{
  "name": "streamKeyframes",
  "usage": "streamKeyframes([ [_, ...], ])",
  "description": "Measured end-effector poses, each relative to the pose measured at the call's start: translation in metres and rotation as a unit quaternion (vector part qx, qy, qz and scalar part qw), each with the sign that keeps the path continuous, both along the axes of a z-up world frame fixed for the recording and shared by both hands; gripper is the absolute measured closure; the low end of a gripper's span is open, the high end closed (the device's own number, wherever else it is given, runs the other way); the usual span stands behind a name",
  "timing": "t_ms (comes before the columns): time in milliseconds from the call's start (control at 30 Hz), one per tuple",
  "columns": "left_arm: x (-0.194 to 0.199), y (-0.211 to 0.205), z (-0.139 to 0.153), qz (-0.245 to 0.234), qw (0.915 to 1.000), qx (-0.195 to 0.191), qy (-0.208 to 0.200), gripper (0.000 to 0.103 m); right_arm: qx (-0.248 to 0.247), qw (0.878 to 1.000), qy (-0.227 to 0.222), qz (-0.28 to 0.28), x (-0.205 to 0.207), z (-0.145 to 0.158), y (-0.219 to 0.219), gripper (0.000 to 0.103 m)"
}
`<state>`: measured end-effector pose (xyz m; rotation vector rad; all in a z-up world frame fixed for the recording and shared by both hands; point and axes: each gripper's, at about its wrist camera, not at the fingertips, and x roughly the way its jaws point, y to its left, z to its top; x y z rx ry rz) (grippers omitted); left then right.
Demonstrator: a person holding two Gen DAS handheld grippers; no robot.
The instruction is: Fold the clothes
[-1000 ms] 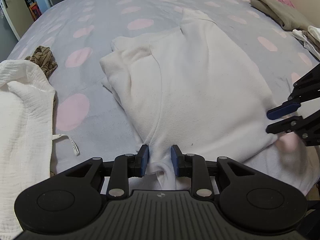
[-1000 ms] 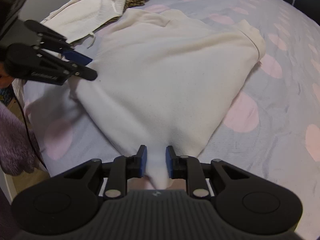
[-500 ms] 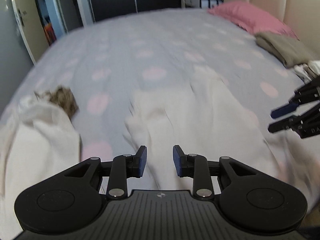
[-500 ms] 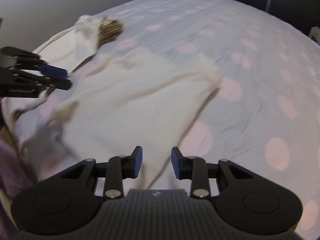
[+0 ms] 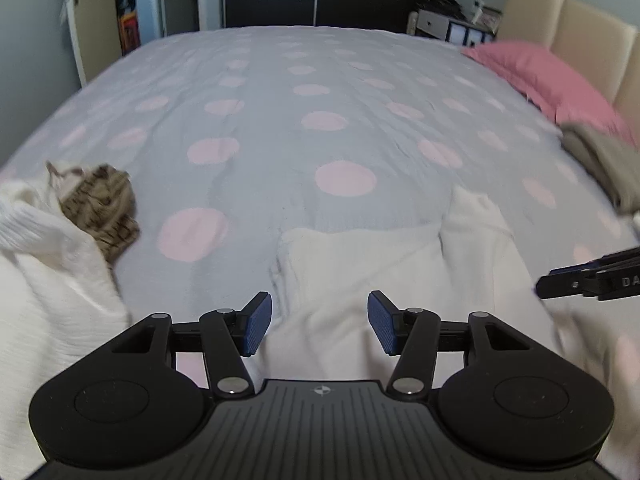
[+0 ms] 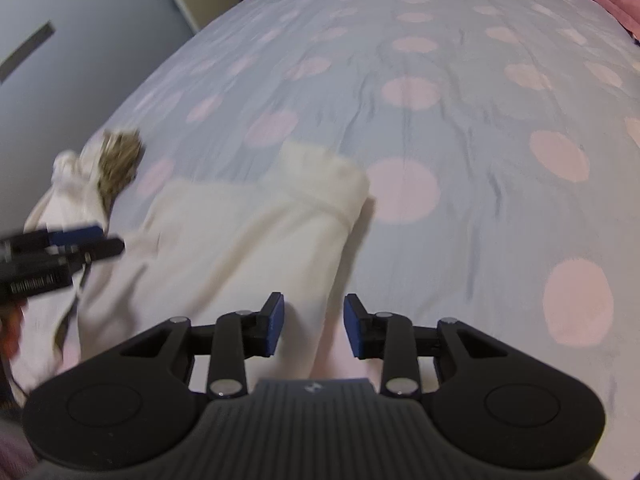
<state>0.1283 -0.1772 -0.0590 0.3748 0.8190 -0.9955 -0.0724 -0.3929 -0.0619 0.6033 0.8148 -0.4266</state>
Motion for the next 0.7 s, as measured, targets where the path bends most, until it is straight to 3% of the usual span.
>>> streamKeyframes([
  [200, 0.004, -0.008, -0.016, 0.003, 0.9992, 0.037, -0.013, 0.1, -0.023, 0.999, -0.028, 0.001, 0.023, -0.001, -0.01, 0.068],
  [467, 0.011, -0.003, -0.031, 0.021, 0.9979, 0.061, -0.009, 0.101, -0.055, 0.997, -0.052, 0.008, 0.05, -0.006, -0.019, 0.068],
  [600, 0.016, -0.006, -0.033, 0.031, 0.9972, 0.068, -0.001, 0.101, -0.058, 0.997, -0.041, -0.001, 0.054, -0.011, -0.025, 0.082],
  [700, 0.018, -0.005, -0.032, 0.036, 0.9971, 0.067, 0.004, 0.101, -0.061, 0.998, -0.034, -0.008, 0.056, -0.014, -0.03, 0.082],
])
